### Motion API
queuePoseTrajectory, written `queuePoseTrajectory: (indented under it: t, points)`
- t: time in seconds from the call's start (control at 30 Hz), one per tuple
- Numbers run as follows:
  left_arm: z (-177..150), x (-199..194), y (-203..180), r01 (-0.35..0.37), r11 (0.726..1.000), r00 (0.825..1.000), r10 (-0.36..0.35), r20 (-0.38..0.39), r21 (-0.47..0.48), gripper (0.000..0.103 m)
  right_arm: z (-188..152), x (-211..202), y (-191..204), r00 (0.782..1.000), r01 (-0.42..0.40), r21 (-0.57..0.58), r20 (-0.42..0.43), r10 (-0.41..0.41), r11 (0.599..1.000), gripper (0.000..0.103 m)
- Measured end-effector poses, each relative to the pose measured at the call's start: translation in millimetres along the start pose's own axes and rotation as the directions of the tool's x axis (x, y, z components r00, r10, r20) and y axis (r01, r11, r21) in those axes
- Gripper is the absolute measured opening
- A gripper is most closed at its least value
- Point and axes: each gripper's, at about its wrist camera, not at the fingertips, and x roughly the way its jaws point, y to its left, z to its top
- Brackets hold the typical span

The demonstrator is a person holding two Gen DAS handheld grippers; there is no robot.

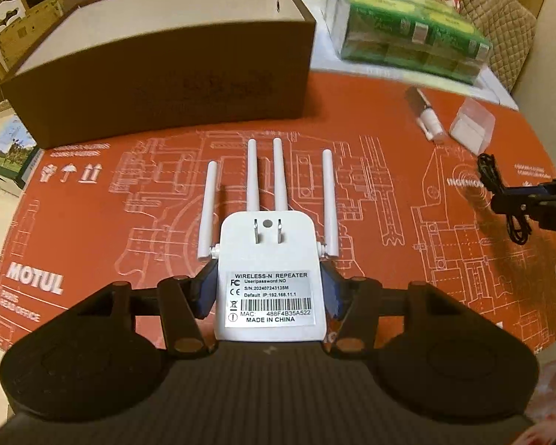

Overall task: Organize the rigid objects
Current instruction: 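Lift the wifi extender with the left gripper while the right gripper lifts the black cable, then carry the extender with the left gripper while the right gripper carries the cable over the brown box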

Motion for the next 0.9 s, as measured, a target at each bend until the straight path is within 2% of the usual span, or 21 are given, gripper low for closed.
queuePoseTrajectory:
  t: [0.3,0.57,0.9]
  points:
    - [9,-41,18,0.028,0.999,0.997,-0.029,0.075,0.021,0.052,20,-3,21,0.998,-0.045,-0.014,0.031,0.045,0.999,0.014]
    - [24,-75,36,0.060,0.998,0.986,-0.061,0.157,0.010,0.052,41,-8,43,0.993,-0.091,-0.040,0.068,0.093,0.995,0.014]
    - [47,-92,65,0.051,0.999,0.972,-0.050,0.228,0.004,0.052,77,-12,75,0.979,-0.146,-0.087,0.128,0.157,0.985,0.014]
